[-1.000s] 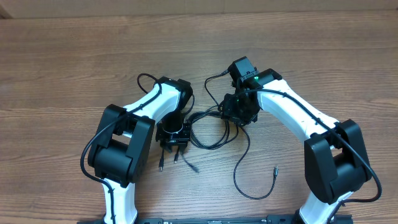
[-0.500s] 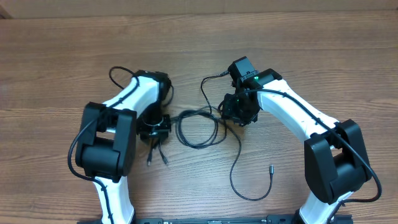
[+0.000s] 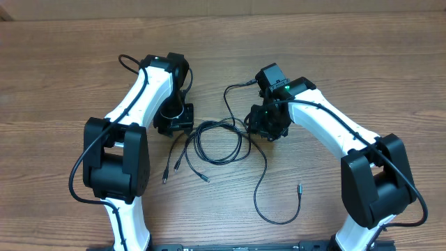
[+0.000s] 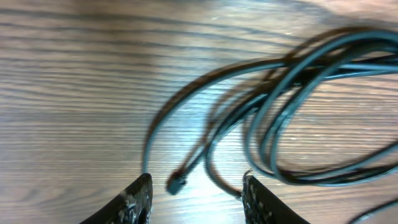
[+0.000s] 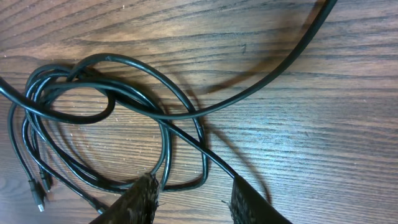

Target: Untangle cables

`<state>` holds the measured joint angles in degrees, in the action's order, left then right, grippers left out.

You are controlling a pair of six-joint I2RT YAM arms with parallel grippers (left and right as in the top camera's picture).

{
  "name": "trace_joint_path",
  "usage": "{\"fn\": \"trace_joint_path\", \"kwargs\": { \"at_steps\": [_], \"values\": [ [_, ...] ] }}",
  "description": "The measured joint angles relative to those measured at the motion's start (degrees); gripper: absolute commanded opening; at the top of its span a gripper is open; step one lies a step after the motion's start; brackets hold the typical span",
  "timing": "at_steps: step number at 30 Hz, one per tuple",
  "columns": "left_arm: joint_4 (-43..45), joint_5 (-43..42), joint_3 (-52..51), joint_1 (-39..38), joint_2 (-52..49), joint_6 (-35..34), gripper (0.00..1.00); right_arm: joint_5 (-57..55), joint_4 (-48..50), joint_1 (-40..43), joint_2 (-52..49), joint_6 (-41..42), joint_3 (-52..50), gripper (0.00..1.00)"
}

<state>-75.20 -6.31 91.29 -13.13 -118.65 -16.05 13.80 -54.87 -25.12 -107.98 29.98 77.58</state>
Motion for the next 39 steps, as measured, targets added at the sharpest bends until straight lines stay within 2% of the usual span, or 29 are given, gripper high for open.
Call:
{"fn": "trace_joint_path", "kwargs": {
  "at_steps": [10, 15, 23, 24, 26, 27, 33, 39],
  "values": [
    [5.35, -3.96, -3.43, -4.26, 0.00, -3.37, 0.35, -0.04, -0.02, 0.00, 0.00, 0.02, 0.00, 0.38],
    [9.75, -1.73, -7.72, -7.19, 0.00, -10.21, 0.35, 0.31, 0.02, 0.02, 0.00, 0.02, 0.00, 0.38],
    [14.84, -0.09, -11.85, -7.26, 0.37, -13.92, 0.33, 0.35, 0.02, 0.00, 0.00, 0.02, 0.00, 0.37],
    [15.52, -0.04, -12.20, -7.26, 0.68, -14.08, 0.31, 0.39, 0.04, 0.00, 0.00, 0.04, 0.00, 0.37],
    [16.17, 0.17, -12.55, -7.26, 1.01, -14.34, 0.11, 0.37, 0.04, 0.00, 0.00, 0.04, 0.00, 0.38],
    [16.46, 0.33, -12.57, -7.26, 1.03, -14.49, 0.04, 0.37, 0.02, 0.00, 0.00, 0.00, 0.00, 0.37],
    [16.85, 0.04, -12.63, -7.26, 1.16, -14.88, 0.04, 0.96, 0.00, 0.00, 0.00, 0.02, 0.00, 0.38],
    [17.40, -5.66, -12.44, -7.04, 1.03, -6.95, 0.04, 7.52, -0.09, 0.02, 0.00, 0.02, 0.00, 0.37]
  ]
}}
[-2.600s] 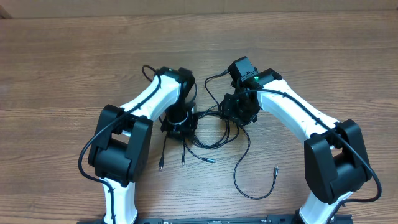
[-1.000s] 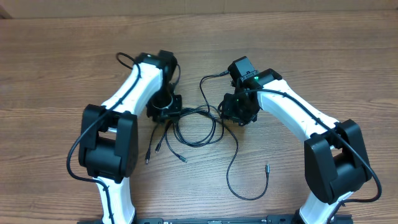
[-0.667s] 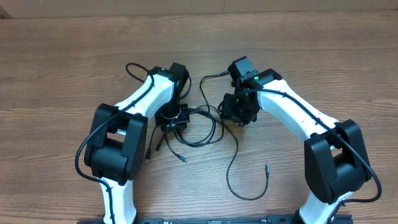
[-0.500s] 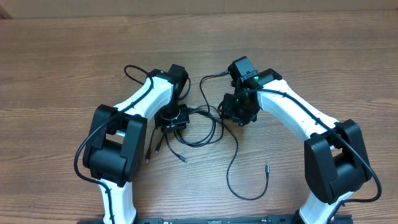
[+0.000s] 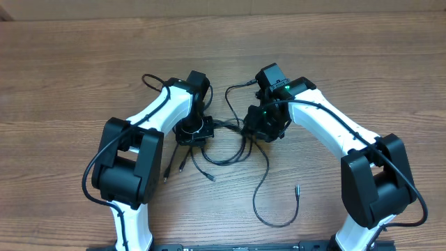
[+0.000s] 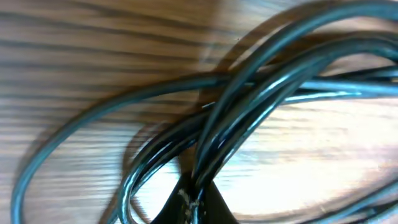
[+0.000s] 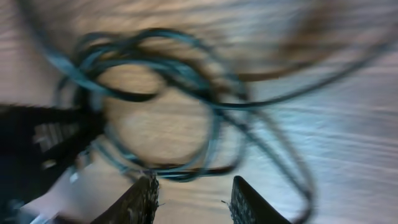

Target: Untangle cables

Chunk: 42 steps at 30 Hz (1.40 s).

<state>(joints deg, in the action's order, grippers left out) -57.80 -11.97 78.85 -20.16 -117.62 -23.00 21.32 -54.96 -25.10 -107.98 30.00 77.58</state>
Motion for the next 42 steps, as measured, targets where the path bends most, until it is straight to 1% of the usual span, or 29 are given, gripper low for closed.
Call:
{"fn": "trace_joint_path", "kwargs": {
  "at_steps": [1, 2, 5, 7, 11, 15, 19, 22, 23, 26, 33, 42],
  "values": [
    [-0.48, -1.18, 0.31, 0.00, -0.22, 1.90, 0.04, 1.88, 0.07, -0.02, 0.00, 0.00, 0.00, 0.38],
    [-0.94, -2.62, 0.79, 0.00, -0.50, 4.09, 0.04, 3.43, 0.20, -0.02, 0.00, 0.02, 0.00, 0.42],
    [-2.29, -6.36, 2.73, 0.00, -0.81, 8.74, 0.04, 7.63, 1.09, -0.02, 0.00, 0.02, 0.00, 0.43],
    [-2.38, -9.09, 4.52, 0.00, -0.81, 11.23, 0.04, 9.51, 1.97, -0.02, 0.00, 0.96, 0.00, 0.40],
    [-2.27, -14.73, 7.17, 0.00, -0.81, 14.82, 0.04, 11.37, 3.32, 0.00, 0.00, 5.73, 0.00, 0.41],
    [-1.95, -19.41, 7.98, 0.00, -0.81, 17.03, 0.04, 10.84, 4.48, -0.02, 0.00, 13.22, 0.00, 0.41],
    [-1.95, -21.22, 7.98, 0.00, -0.81, 17.66, 0.04, 6.25, 4.46, -0.04, 0.00, 21.22, 0.00, 0.40],
    [-1.95, -21.75, 7.98, 0.00, -0.81, 17.68, 0.04, 3.37, 4.76, -0.04, 0.00, 24.83, 0.00, 0.40],
    [-1.95, -21.92, 7.98, 0.00, -0.81, 17.66, 0.04, 2.29, 5.33, -0.04, 0.00, 25.97, -0.02, 0.37],
    [-1.95, -22.14, 7.98, 0.00, -0.81, 17.68, 0.04, 0.44, 6.75, -0.04, 0.00, 28.55, -0.11, 0.35],
    [-1.97, -24.57, 7.98, 0.00, -0.81, 17.68, 0.04, -1.42, 8.28, -0.07, -0.04, 30.60, -0.35, 0.32],
    [-1.97, -28.83, 7.98, 0.00, -0.81, 17.68, 0.04, -2.03, 8.09, -0.04, -0.85, 31.21, -0.35, 0.32]
  ]
}}
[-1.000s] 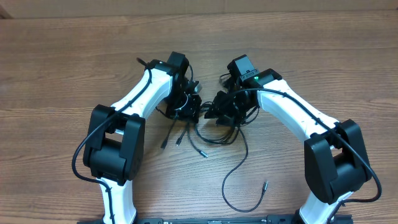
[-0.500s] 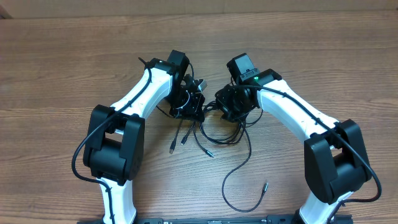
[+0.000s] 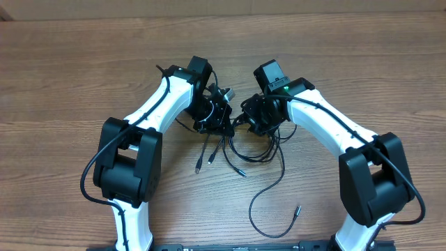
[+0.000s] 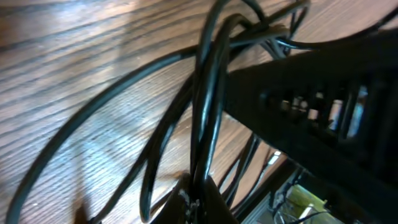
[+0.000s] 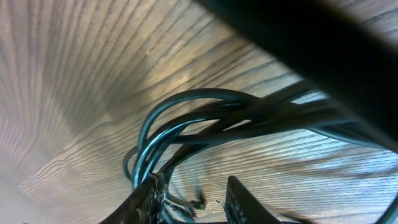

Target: Untangle cables

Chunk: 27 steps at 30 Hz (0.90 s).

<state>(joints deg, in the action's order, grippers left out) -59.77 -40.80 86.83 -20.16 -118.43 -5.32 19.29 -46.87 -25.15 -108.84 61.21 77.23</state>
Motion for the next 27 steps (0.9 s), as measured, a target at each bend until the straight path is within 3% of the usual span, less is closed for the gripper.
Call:
{"fn": "trace_joint_path", "kwargs": {
  "at_steps": [14, 16, 18, 21, 27],
  "values": [
    [-1.01, -3.19, 0.11, 0.00, 0.00, -0.24, 0.04, -0.72, 2.71, -0.02, -1.55, 0.07, -0.11, 0.33],
    [-1.46, -3.74, 0.13, 0.00, 0.00, -0.26, 0.04, -0.85, 2.86, -0.02, -1.55, 0.04, -0.11, 0.37],
    [-1.64, -4.31, 0.13, 0.00, 0.00, -0.26, 0.04, -0.87, 3.04, -0.02, -1.55, 0.26, -0.11, 0.52],
    [-1.77, -5.35, 0.13, 0.00, 0.00, -0.26, 0.04, -1.27, 3.61, -0.02, -1.55, 0.17, -0.15, 0.56],
    [-1.75, -7.67, 0.13, 0.02, 0.00, -0.26, 0.05, -1.95, 6.27, -0.02, -1.55, 0.20, -0.42, 0.55]
  ]
}}
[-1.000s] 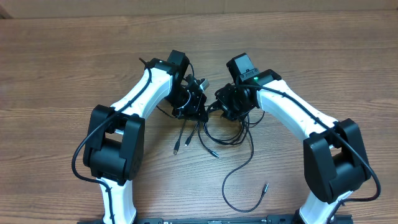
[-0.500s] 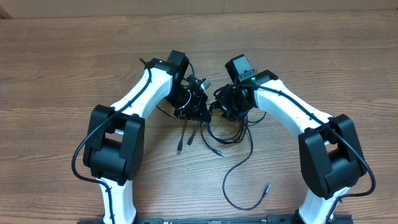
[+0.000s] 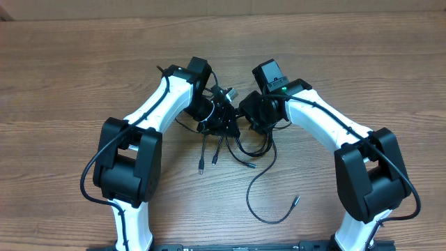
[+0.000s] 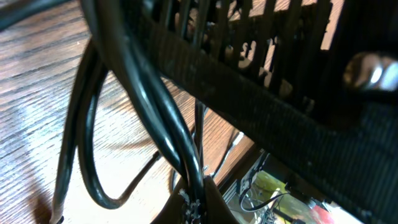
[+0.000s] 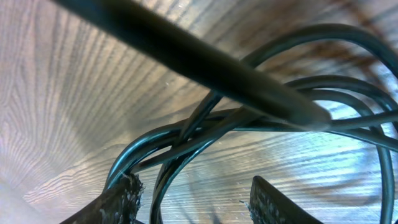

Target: Untangle cables

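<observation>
A tangle of black cables [image 3: 240,146] hangs between my two grippers over the wooden table [image 3: 70,70]. Its plug ends [image 3: 201,167] dangle to the table. One long tail [image 3: 261,202] curls toward the front. My left gripper [image 3: 224,118] is shut on a few strands [image 4: 155,99], pinched at its tips [image 4: 194,199]. Close to its right, my right gripper [image 3: 249,115] stands open. Looped strands [image 5: 186,134] run between the right gripper's fingers [image 5: 121,199], close to the left one.
The right arm's black body [image 4: 280,93] fills the upper right of the left wrist view, very near. A thick blurred dark strand [image 5: 205,68] crosses the right wrist view. The tail's plug [image 3: 295,201] lies at front right.
My right gripper's fingers stand wider apart, with strands now between them. The left gripper, still shut on the strands, sits closer to the right arm. The hanging tangle shifted slightly.
Both grippers were open over a flat coil on the table. Then the left one was shut on strands at the coil's left side. Later it held the bundle raised beside the right gripper, which now stands open around some strands.
</observation>
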`<state>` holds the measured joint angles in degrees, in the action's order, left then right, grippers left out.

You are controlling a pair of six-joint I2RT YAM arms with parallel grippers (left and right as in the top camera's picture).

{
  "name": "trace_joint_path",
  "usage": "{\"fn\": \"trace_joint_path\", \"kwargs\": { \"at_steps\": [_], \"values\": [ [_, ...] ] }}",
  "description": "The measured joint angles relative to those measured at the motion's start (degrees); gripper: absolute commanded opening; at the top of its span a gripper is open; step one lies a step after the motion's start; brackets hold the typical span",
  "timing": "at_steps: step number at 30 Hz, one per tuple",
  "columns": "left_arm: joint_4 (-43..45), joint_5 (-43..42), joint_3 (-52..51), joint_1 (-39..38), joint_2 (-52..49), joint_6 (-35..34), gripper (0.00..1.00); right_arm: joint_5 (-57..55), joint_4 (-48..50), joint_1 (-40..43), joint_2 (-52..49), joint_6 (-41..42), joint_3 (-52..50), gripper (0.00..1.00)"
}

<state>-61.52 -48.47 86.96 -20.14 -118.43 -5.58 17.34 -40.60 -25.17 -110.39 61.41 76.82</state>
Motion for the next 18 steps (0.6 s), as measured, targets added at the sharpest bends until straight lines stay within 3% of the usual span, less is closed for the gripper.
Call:
{"fn": "trace_joint_path", "kwargs": {
  "at_steps": [8, 11, 18],
  "values": [
    [-0.50, -0.66, 0.04, 0.02, 0.00, -0.02, 0.04, -1.14, 4.81, -2.23, -0.26, 0.07, -0.22, 0.44],
    [-1.18, -0.70, 0.04, 0.17, 0.00, 0.00, 0.04, -1.77, 7.54, -3.32, -0.94, 0.15, -0.87, 0.33],
    [-1.53, -0.63, 0.04, 0.31, 0.00, 0.02, 0.04, 0.83, 16.61, -3.69, -1.14, 0.31, -5.60, 0.31]
  ]
}}
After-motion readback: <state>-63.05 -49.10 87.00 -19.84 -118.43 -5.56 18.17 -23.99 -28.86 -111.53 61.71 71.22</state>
